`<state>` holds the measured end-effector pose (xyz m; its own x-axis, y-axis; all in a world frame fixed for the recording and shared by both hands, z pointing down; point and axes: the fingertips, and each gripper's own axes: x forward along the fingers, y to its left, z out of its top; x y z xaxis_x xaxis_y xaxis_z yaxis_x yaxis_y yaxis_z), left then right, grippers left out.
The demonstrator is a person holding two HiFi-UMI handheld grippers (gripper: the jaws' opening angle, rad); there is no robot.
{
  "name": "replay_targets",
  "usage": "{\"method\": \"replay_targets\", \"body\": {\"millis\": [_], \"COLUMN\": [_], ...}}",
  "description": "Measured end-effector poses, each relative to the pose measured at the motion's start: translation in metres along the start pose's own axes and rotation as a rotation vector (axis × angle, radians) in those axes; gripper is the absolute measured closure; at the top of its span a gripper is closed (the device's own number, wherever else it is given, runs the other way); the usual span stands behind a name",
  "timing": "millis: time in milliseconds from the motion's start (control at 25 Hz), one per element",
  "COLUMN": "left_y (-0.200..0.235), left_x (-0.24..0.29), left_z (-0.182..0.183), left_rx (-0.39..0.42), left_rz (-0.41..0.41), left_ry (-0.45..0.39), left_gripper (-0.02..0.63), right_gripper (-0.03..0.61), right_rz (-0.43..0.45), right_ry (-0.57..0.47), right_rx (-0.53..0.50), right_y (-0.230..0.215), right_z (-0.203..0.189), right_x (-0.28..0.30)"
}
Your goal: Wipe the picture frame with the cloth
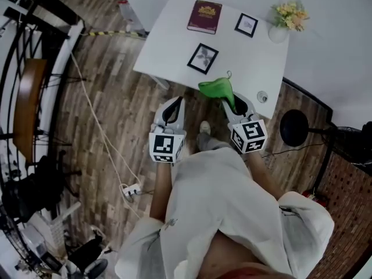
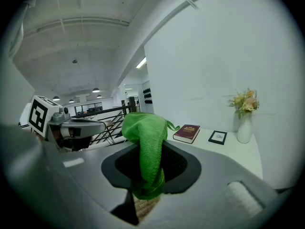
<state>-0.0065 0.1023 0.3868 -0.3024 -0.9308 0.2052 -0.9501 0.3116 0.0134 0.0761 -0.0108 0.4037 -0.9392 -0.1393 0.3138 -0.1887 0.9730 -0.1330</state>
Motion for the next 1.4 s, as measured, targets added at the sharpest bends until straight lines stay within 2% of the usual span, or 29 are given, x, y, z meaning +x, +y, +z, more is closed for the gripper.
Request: {"method": "replay_targets", "body": {"millis": [400,840,1200,1400], "left_y": [0.031,0.058,0.093,0.112], "left_x": [0.065,0.122,0.192,0.228], "left_z": [0.004,0.007,-0.011,-0.021], "left_rx": [0.017,0.068,0.084,0.058], "left_rz": [0.022,-0.070,-0.259,-0.378], "left_ry": [0.033,0.042,0.073,0.110], "left_gripper": [0.594,0.594,0.594,0.594], "right_gripper": [0.488,0.488,0.488,0.488], "right_rz": [0.010,-0.087,-0.213,-0.300], "right_ry": [0.024,0.010,0.032,0.065], "right_rx": [0.023,0.097,0.152,0.207], "right_y": [-0.055,-0.089,-0.106,-0.111], "right_z": [0.008,0.016,0.020,0.017], "right_x": [0.055,0.088,0.134,0.165]}}
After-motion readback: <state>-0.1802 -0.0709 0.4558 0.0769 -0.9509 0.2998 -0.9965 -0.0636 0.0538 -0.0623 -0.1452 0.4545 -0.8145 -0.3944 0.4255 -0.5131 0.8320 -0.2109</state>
